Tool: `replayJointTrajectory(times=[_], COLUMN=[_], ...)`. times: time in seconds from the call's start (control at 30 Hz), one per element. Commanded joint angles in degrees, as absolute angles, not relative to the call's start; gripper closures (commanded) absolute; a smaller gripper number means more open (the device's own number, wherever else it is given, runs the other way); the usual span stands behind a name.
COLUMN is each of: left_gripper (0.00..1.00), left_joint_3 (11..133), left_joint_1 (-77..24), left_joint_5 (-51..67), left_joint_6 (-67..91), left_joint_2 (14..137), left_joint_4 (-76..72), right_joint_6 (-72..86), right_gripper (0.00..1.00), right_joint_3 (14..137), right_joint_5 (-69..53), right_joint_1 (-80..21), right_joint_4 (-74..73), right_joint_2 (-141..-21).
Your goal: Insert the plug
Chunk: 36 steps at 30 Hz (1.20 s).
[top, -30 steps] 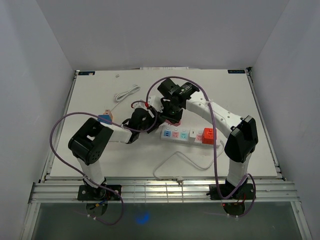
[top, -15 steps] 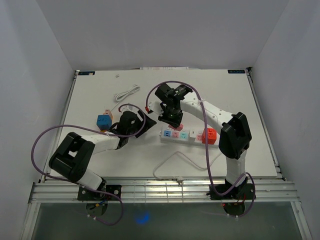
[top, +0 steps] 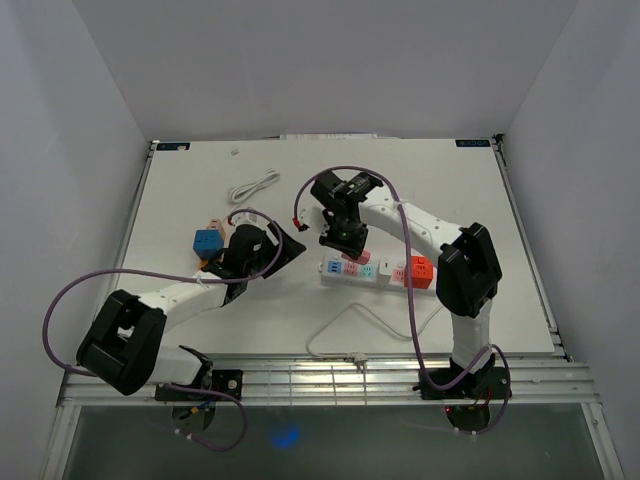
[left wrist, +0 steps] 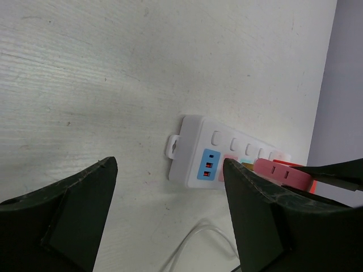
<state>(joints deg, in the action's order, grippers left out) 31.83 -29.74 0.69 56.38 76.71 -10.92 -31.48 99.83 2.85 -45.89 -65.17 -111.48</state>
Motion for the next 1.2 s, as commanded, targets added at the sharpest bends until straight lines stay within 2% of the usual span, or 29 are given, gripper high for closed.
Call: replayJointTrajectory(times=[0.0, 0.47, 1.17], left_gripper=[0.14, 0.13, 0.13], left_joint_3=[32.6, 30.9, 31.2], left_joint_1=[-28.9, -27.5, -26.2], left_joint_5=[-0.1, 2.5, 3.4], left_joint_6=[55.1, 56.5, 55.8], left_joint_2=[74.0, 71.7, 71.6], left_joint_4=[-6.3, -4.2, -3.9], right_joint_6=[-31.4, -31.6, -32.3], right_gripper=[0.92, 0.92, 0.92], right_joint_3=[99.0, 100.0, 99.1], right_joint_5=[2.9, 2.1, 7.3], right_joint_1=[-46.3, -46.8, -47.0], right_joint_4=[-65.4, -65.8, -64.2], right_joint_2=[-111.7, -114.8, -114.3])
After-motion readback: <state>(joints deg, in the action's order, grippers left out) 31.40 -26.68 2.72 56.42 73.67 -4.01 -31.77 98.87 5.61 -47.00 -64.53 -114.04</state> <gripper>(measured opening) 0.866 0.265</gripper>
